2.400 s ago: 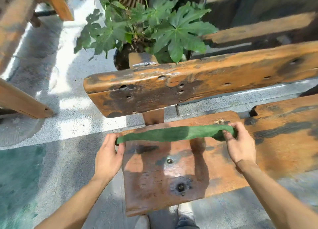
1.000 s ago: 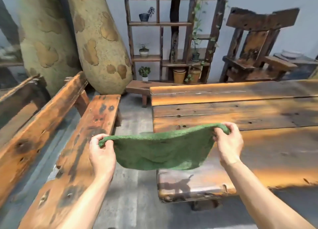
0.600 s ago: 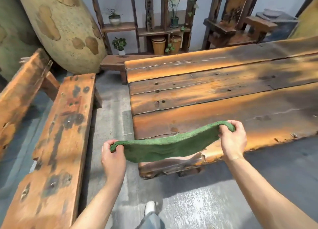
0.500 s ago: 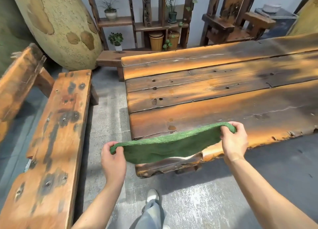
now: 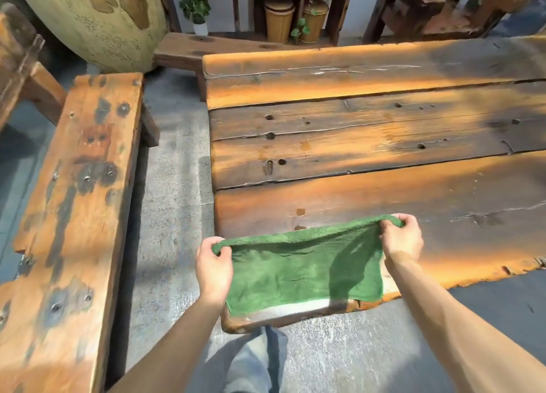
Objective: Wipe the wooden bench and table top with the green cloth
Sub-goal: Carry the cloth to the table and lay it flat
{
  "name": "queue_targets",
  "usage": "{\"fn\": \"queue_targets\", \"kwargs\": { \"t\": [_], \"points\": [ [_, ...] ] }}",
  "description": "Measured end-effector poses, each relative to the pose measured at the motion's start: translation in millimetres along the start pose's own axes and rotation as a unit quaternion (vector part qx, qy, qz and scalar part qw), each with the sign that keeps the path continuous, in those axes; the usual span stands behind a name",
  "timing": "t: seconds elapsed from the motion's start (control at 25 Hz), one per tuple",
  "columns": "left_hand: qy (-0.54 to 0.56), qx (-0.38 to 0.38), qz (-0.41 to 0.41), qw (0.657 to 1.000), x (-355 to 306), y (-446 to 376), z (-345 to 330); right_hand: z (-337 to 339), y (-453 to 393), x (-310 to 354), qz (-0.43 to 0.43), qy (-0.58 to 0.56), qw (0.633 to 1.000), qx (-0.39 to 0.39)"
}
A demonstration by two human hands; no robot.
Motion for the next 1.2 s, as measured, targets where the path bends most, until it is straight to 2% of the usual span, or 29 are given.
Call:
{"fn": "queue_targets", "kwargs": {
  "t": [0.2, 0.28, 0.4, 0.48, 0.56, 0.6, 0.72, 0.8, 0.88, 1.04, 1.2],
  "points": [
    [-0.013, -0.004, 0.047, 0.999, -6.4, -52.6, -34.6, -57.5, -41.3, -0.6, -0.013, 0.055, 0.998, 0.04],
    [-0.018, -0.007, 0.016, 1.0, -11.3, -59.4, -41.7, -74.0, -42.6, 0.7, -0.003, 0.045, 0.997, 0.064],
    [-0.069, 0.0, -0.027, 0.997, -10.2, -47.6, -50.3, -90.6, -22.8, -2.3, 0.09, 0.081, 0.981, 0.154],
    [-0.156, 0.022, -0.103, 0.982, 0.6, -27.5, -61.7, -103.1, -3.3, -16.4, 0.192, 0.183, 0.935, 0.235],
    [-0.276, 0.068, -0.212, 0.935, 17.5, -2.4, -79.9, -111.4, 11.6, -39.1, 0.273, 0.279, 0.876, 0.283],
    [-0.352, 0.09, -0.232, 0.902, 31.4, 6.4, -88.9, -113.2, 17.8, -50.7, 0.295, 0.312, 0.854, 0.296],
    [-0.513, 0.147, -0.217, 0.818, 65.3, 28.7, -109.7, -114.1, 34.4, -88.1, 0.33, 0.363, 0.806, 0.331],
    [-0.549, 0.143, -0.216, 0.794, 73.0, 29.8, -119.4, -116.1, 36.1, -99.0, 0.357, 0.384, 0.787, 0.325],
    [-0.564, 0.129, -0.195, 0.792, 68.8, 18.1, -130.6, -122.0, 27.9, -102.0, 0.352, 0.406, 0.778, 0.325],
    [-0.558, 0.11, -0.143, 0.81, 61.9, -8.7, -144.7, -141.8, 5.0, -87.5, 0.351, 0.414, 0.779, 0.316],
    [-0.556, 0.097, -0.159, 0.81, 30.2, -42.2, -157.8, -159.2, -17.5, -70.6, 0.346, 0.408, 0.786, 0.308]
  ]
}}
Point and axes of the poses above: each hand's wrist, its own y-axis away from the middle knuckle, its own z-axis out of the back of the hand, x = y × z, the point moved 6 cm from there along -y, towards the middle knuckle, and after that the axes turned 11 degrees about z, right-handed, at the moved point
